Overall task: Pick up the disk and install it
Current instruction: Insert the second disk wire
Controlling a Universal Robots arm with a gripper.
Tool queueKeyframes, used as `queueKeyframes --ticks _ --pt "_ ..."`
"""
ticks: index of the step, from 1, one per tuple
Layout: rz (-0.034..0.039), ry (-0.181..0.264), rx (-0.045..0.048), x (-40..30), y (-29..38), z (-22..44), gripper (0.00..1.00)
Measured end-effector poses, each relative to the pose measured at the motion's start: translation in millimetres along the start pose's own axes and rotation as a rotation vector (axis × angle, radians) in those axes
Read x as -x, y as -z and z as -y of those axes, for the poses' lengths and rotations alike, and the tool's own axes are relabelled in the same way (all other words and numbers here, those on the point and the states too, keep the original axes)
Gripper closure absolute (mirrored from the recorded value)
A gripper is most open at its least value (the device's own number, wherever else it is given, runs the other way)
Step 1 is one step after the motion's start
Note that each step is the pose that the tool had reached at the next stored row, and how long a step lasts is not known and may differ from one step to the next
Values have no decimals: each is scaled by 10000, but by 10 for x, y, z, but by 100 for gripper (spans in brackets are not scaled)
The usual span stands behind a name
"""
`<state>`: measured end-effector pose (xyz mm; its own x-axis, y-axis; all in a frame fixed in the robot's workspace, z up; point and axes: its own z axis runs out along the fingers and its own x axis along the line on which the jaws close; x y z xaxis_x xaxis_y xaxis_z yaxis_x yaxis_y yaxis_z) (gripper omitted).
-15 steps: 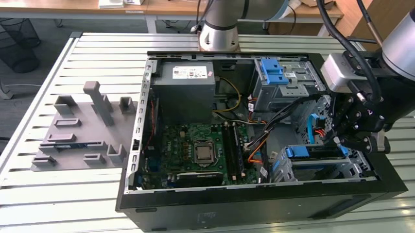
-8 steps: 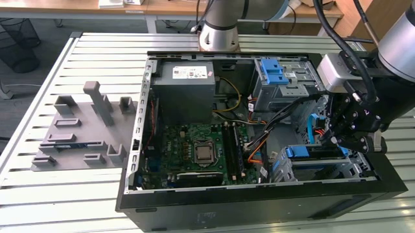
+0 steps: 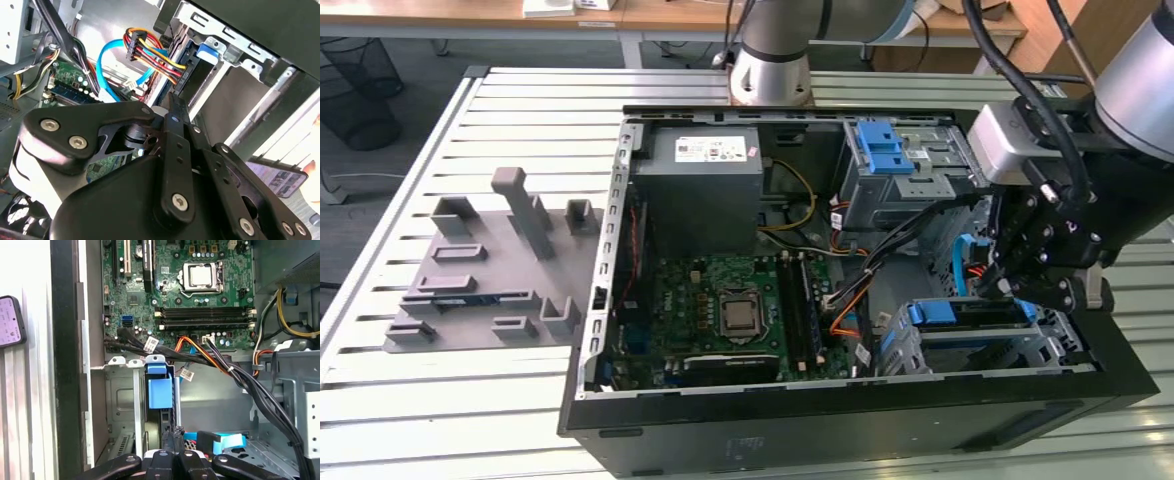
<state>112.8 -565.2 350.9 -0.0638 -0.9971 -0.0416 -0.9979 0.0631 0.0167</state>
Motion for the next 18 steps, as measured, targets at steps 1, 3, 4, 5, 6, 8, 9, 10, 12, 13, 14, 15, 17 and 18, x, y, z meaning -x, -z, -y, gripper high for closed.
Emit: queueKeyframes --ticks 1,3,4,5,6,8,9,10,12,13,14,15,17,18 --pt "1 0 0 3 36 -1 89" --pt "-2 -1 0 8 87 -4 89" --pt "3 -2 0 8 86 -11 89" --pt "10 -2 1 7 86 -27 89" --pt "14 -1 1 6 87 -53 89" --pt "25 -1 1 2 86 -104 89" --pt "29 0 1 1 88 -119 89" --pt "26 0 1 1 95 -126 89" --pt "31 11 1 4 116 -127 89" --pt "31 11 1 5 137 -127 89" --pt "32 12 1 10 166 -129 89" --pt "31 11 1 14 197 -130 89" --pt "31 11 1 23 259 -134 89" --pt "30 11 1 29 283 -135 89"
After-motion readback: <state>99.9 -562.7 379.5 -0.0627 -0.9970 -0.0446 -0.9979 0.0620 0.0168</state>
